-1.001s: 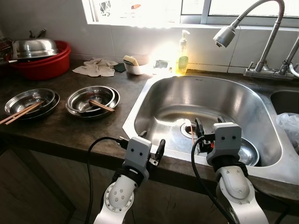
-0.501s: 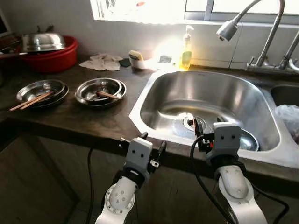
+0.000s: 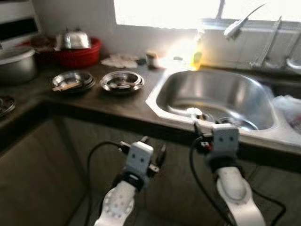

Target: Kitchen organization

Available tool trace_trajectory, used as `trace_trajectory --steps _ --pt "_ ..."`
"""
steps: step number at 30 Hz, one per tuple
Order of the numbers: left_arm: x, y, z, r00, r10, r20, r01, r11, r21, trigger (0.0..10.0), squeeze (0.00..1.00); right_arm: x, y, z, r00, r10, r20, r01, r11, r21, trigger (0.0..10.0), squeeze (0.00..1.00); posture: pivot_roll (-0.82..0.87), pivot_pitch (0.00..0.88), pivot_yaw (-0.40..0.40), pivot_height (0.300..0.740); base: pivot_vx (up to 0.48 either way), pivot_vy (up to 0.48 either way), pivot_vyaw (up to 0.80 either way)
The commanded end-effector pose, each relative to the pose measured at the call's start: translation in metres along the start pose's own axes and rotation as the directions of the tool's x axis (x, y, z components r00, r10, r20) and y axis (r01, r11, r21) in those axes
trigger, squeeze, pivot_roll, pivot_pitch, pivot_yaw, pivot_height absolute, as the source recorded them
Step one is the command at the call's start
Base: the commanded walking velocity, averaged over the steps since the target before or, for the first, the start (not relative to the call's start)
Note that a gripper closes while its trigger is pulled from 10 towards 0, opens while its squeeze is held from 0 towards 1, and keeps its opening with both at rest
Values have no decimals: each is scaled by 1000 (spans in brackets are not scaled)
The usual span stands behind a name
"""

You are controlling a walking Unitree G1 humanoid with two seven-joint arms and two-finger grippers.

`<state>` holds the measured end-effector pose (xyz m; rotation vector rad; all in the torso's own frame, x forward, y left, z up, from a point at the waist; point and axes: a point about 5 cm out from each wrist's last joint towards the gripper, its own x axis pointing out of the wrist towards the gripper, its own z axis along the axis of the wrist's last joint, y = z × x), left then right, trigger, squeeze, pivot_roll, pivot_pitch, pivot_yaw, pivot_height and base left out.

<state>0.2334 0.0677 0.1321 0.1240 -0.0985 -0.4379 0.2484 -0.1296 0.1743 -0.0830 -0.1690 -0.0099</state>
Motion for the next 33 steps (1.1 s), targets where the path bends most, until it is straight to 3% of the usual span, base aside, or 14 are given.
trace_trajectory --steps 1,9,23,33 --pt "1 -3 3 1000 -11 14 11 1000 -4 10000 0 1 -3 -1 1000 -4 -7 4 1000 -6 10000 0 105 0 -4 740 0 0 0" --pt "2 -1 4 1000 -4 19 4 1000 -4 10000 0 2 1 -1 1000 21 -9 -21 1000 -10 10000 0 106 0 2 740 0 0 0" --pt "3 0 5 1000 20 13 -21 1000 1 10000 0 5 2 0 999 34 -13 -34 999 -13 10000 0 122 0 -13 740 0 0 800" --pt "3 1 4 1000 27 11 -27 1000 1 10000 0 7 0 0 999 30 -17 -30 1000 3 10000 0 110 0 -18 740 181 0 0"
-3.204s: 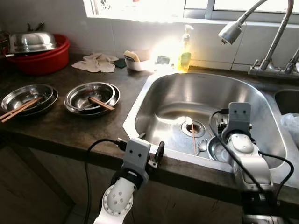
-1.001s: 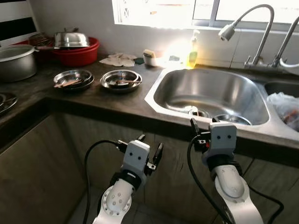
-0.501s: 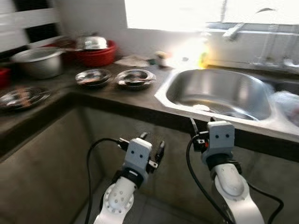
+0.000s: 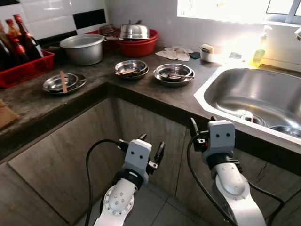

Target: Kitchen organization

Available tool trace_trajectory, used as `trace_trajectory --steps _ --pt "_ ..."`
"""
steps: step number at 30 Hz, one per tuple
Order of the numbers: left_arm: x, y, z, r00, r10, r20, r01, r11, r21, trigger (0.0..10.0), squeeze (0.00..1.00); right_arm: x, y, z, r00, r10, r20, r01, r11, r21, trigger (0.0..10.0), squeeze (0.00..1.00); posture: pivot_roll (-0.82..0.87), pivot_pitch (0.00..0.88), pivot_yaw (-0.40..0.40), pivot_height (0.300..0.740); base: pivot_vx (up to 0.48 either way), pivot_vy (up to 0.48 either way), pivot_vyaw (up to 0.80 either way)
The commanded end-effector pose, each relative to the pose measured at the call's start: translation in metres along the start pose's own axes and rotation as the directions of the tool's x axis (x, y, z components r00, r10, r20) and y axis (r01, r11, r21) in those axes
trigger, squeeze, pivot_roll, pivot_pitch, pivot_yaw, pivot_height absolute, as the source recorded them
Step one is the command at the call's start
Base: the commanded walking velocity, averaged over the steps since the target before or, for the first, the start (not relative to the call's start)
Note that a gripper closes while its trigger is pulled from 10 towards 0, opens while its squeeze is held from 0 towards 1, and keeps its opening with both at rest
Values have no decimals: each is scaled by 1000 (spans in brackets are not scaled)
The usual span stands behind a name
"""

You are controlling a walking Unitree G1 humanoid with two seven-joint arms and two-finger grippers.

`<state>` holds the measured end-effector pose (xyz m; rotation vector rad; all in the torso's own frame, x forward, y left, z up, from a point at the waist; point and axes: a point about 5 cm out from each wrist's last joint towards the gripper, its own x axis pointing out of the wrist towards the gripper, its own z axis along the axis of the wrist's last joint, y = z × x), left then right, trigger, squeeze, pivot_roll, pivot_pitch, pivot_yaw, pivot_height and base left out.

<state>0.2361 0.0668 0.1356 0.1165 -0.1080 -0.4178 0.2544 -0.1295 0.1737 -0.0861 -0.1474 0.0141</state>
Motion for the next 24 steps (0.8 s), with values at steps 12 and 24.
trace_trajectory --steps 12,24 --pt "0 1 0 1000 3 -2 -3 1000 5 10000 0 3 0 3 1000 5 7 -5 1000 3 10000 0 110 0 -16 740 282 0 0" --pt "-1 1 0 1000 2 -6 -2 1000 7 10000 0 7 -1 3 1000 11 11 -11 1000 0 10000 0 112 0 -17 740 299 0 0"
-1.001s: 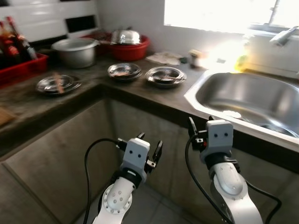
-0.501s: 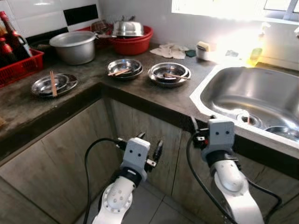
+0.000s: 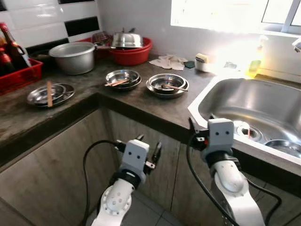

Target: Kitchen organization

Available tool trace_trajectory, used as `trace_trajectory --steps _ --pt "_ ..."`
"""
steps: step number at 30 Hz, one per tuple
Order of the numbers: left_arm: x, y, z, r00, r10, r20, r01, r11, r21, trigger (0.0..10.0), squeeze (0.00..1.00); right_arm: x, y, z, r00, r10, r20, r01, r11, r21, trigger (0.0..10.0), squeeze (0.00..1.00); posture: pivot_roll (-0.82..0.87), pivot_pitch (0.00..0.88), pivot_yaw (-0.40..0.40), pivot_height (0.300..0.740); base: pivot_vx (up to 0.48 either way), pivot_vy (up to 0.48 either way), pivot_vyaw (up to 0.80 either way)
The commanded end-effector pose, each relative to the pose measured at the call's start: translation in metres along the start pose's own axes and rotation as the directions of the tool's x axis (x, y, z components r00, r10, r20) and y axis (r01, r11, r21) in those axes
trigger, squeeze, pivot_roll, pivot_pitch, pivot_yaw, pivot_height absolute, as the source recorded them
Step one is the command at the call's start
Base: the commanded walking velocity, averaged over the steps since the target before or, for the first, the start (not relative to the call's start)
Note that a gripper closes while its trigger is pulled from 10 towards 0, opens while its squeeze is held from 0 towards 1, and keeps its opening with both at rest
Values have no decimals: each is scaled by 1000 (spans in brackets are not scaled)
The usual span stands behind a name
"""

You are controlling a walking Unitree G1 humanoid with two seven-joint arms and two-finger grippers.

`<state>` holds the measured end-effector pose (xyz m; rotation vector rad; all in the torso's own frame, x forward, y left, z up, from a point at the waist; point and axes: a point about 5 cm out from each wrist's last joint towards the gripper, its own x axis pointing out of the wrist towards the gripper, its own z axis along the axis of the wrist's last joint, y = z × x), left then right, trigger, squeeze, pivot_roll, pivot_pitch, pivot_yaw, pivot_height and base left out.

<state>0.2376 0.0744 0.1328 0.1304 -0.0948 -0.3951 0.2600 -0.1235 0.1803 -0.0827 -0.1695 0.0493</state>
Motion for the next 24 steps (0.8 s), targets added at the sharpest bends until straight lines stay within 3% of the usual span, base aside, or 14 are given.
trace_trajectory --steps 1,24 --pt "1 -6 3 1000 -16 12 16 1000 -6 10000 0 1 -7 -3 1000 -22 -13 21 1000 -4 10000 0 113 0 -16 740 300 0 0" --pt "0 -6 1 1000 -28 8 28 1000 -4 10000 0 2 0 -11 996 68 -54 -67 998 15 10000 0 107 0 -11 740 306 0 0"
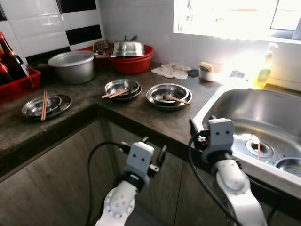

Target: Kitchen organization

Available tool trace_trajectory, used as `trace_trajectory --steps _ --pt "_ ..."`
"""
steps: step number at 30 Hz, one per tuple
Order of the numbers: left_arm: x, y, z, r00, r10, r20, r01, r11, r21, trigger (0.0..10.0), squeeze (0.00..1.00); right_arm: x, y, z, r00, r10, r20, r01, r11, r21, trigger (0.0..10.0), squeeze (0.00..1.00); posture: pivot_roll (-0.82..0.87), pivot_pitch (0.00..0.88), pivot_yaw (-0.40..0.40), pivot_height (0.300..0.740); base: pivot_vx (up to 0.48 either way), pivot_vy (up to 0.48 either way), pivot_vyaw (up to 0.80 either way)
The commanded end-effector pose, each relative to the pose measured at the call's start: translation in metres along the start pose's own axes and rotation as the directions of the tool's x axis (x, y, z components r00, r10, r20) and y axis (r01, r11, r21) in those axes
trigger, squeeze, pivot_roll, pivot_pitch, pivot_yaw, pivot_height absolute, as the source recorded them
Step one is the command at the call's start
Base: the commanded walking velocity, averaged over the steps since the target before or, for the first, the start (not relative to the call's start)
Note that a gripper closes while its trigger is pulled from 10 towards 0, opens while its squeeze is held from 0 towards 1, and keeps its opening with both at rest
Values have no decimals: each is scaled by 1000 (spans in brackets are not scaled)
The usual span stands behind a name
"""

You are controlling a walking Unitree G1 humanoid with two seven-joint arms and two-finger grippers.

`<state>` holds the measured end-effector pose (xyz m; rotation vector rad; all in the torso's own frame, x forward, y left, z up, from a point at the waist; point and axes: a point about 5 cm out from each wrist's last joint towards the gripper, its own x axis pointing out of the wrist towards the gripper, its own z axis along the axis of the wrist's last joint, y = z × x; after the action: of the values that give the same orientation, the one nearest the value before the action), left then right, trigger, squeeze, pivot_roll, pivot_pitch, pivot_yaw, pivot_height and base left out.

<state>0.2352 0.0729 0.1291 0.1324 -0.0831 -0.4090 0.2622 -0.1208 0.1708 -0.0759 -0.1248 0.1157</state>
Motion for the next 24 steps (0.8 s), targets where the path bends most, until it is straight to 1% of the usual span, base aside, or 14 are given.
trace_trajectory --steps 1,4,7,9,11,16,19,23,24 --pt "2 -4 5 1000 -13 19 14 1000 -5 10000 0 2 -3 -2 1000 4 -16 -4 1000 0 10000 0 108 0 -11 740 281 0 0" --pt "2 -4 4 1000 -14 16 14 1000 -10 10000 0 2 -4 -3 1000 8 -21 -8 1000 2 10000 0 111 0 -13 740 82 0 0" --pt "1 -3 3 1000 -6 6 6 1000 -10 10000 0 4 -4 -6 999 21 -42 -20 999 25 10000 0 109 0 -11 740 0 0 0" --pt "0 -5 1 1000 -18 -5 18 1000 -14 10000 0 6 -1 -9 996 67 -52 -65 997 45 10000 0 110 0 -11 740 0 0 0" --pt "0 -8 1 1000 -30 -5 30 999 -24 10000 0 9 2 -12 994 90 -55 -87 995 54 10000 0 112 0 -13 740 0 0 0" --pt "-2 -9 3 1000 -31 3 31 999 -30 10000 0 19 0 -12 996 77 -54 -74 996 53 10000 0 120 0 -20 740 0 0 0" --pt "-3 -9 3 1000 -28 3 28 999 -35 10000 0 26 -2 -13 996 66 -54 -62 996 69 10000 0 123 1 -22 740 0 0 0" --pt "-4 -9 4 1000 -27 5 28 999 -41 10000 0 32 -4 -14 997 56 -57 -51 995 83 10000 0 129 5 -27 740 0 0 0" --pt "-5 -9 4 1000 -28 6 28 999 -43 10000 0 36 -6 -15 997 50 -61 -44 995 91 10000 0 128 8 -26 740 0 0 0"
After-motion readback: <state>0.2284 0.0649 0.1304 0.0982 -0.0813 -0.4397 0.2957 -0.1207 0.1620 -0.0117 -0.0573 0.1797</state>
